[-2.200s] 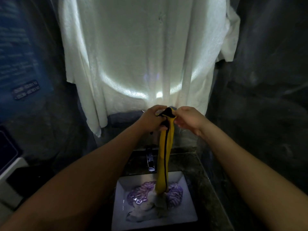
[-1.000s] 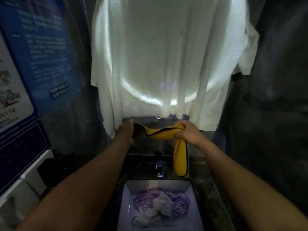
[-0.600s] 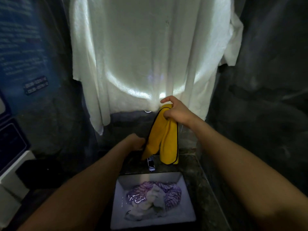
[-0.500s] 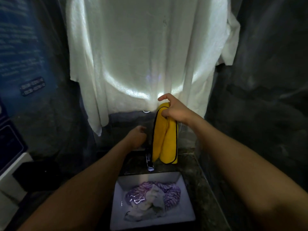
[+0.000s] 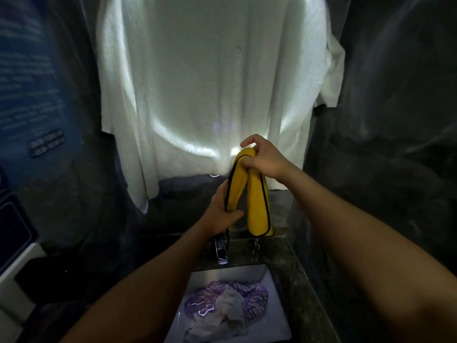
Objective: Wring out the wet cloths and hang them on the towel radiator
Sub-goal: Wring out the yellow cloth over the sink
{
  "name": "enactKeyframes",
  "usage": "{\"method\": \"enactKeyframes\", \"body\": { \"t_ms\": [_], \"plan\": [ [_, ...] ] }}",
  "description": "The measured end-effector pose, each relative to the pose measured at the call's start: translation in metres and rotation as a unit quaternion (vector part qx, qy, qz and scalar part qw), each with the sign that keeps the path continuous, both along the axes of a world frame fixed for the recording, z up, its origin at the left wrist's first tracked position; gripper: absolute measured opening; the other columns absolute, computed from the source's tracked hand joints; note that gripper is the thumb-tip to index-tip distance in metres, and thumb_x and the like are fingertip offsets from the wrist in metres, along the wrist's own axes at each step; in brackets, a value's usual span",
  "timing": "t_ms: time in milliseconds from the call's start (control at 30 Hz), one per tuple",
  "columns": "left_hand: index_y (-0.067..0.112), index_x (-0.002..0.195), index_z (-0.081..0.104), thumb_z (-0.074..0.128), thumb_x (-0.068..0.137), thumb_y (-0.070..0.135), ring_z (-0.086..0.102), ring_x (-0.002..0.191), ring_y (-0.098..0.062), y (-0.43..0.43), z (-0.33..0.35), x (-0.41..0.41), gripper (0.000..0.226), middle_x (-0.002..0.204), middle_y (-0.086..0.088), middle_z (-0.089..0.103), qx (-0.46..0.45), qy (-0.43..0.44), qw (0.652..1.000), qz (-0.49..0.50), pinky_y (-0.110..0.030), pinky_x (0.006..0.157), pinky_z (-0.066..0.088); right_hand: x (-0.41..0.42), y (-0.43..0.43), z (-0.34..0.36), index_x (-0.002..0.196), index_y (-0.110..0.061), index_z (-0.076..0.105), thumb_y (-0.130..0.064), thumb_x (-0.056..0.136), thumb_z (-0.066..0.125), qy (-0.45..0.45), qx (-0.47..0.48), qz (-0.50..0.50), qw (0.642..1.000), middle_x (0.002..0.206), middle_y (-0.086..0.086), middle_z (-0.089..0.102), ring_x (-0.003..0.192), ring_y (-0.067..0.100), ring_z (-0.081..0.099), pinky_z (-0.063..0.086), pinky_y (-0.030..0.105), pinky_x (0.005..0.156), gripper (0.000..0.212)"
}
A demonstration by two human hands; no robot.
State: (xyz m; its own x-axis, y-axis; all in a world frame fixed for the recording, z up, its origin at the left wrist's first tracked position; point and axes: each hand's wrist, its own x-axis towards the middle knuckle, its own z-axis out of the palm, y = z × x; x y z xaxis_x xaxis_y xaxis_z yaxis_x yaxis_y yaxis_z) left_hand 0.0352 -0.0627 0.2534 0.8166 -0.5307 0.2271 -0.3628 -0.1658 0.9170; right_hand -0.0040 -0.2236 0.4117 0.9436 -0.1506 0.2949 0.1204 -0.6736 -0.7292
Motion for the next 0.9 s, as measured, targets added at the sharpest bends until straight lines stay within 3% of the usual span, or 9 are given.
{"method": "enactKeyframes", "body": {
  "t_ms": [100,200,367,467,533,667,767,800,900],
  "plan": [
    [0.047,0.147,0.019,0.089,0.062,0.056,0.048,0.134,-0.011,-0.010,0.013,-0.009,0.111,0.148,0.010,0.039,-0.004,-0.008,1.000,0.012,-0.043,0.103,0.049,0.002,0.001,0.006,0.112,-0.027,0.061,-0.012,0.078,0.069,-0.017,0.051,-0.007,0.999,0.085,0.009,0.058,0.070,0.018,0.057,0.052,0.034,0.065,0.038],
    [0.037,0.151,0.017,0.088,0.058,0.061,0.046,0.132,-0.015,-0.024,0.023,-0.013,0.118,0.148,0.005,0.038,0.007,-0.032,0.997,0.065,-0.040,0.102,0.048,0.001,0.002,0.011,0.114,-0.023,0.063,-0.007,0.081,0.065,-0.026,0.118,0.005,0.993,0.086,0.005,0.060,0.070,0.015,0.059,0.052,0.026,0.062,0.037],
    [0.016,0.123,0.057,0.072,0.087,0.024,0.064,0.098,-0.019,-0.022,0.029,0.003,0.040,0.108,-0.003,0.067,0.004,-0.072,0.990,0.125,-0.017,0.073,0.046,-0.007,-0.015,0.003,0.112,-0.018,0.069,-0.011,0.082,0.057,-0.016,0.212,0.011,0.977,0.090,0.006,0.064,0.078,0.016,0.061,0.053,0.029,0.069,0.033],
    [0.015,0.104,0.064,0.066,0.090,0.014,0.060,0.084,-0.017,-0.018,0.037,0.008,0.014,0.087,0.000,0.064,-0.032,-0.043,0.987,0.153,-0.007,0.056,0.041,-0.016,-0.028,-0.008,0.091,-0.015,0.063,-0.031,0.076,0.060,0.031,0.381,0.023,0.924,0.077,0.006,0.056,0.068,0.017,0.056,0.047,0.027,0.063,0.022],
    [0.016,0.100,0.063,0.060,0.092,0.006,0.059,0.082,-0.018,-0.018,0.045,0.007,0.013,0.081,0.002,0.062,-0.086,0.019,0.982,0.166,-0.006,0.054,0.041,-0.015,-0.035,-0.030,0.090,-0.019,0.061,-0.048,0.082,0.059,0.088,0.406,-0.021,0.909,0.078,0.007,0.060,0.072,0.019,0.058,0.047,0.030,0.069,0.029],
    [0.011,0.098,0.065,0.052,0.092,-0.007,0.067,0.083,-0.027,-0.024,0.062,0.000,0.023,0.093,-0.015,0.068,-0.251,0.231,0.930,0.136,-0.034,0.067,0.058,-0.003,-0.031,-0.090,0.110,-0.024,0.071,-0.076,0.069,0.067,0.213,0.460,-0.082,0.858,0.096,0.002,0.074,0.092,0.022,0.067,0.049,0.033,0.083,0.066],
    [0.000,0.113,0.064,0.050,0.081,-0.013,0.068,0.091,-0.039,-0.030,0.061,0.003,0.037,0.106,-0.029,0.067,-0.303,0.309,0.894,0.119,-0.041,0.068,0.059,-0.011,-0.019,-0.111,0.091,-0.024,0.068,-0.083,0.070,0.057,0.270,0.464,-0.091,0.839,0.071,-0.002,0.069,0.080,0.020,0.057,0.046,0.034,0.073,0.063],
    [-0.004,0.116,0.062,0.051,0.076,-0.012,0.067,0.095,-0.044,-0.030,0.063,0.002,0.043,0.111,-0.034,0.064,-0.318,0.328,0.882,0.112,-0.045,0.074,0.059,-0.016,-0.015,-0.113,0.089,-0.024,0.067,-0.085,0.065,0.057,0.280,0.472,-0.089,0.832,0.075,0.000,0.068,0.084,0.023,0.055,0.047,0.038,0.074,0.066],
    [-0.009,0.110,0.062,0.053,0.066,-0.004,0.064,0.094,-0.044,-0.030,0.061,0.001,0.045,0.107,-0.035,0.060,-0.349,0.362,0.859,0.094,-0.053,0.091,0.052,-0.027,-0.005,-0.116,0.114,-0.023,0.067,-0.082,0.066,0.061,0.289,0.576,-0.032,0.764,0.119,0.020,0.059,0.117,0.049,0.049,0.049,0.061,0.084,0.076]
  ]
}}
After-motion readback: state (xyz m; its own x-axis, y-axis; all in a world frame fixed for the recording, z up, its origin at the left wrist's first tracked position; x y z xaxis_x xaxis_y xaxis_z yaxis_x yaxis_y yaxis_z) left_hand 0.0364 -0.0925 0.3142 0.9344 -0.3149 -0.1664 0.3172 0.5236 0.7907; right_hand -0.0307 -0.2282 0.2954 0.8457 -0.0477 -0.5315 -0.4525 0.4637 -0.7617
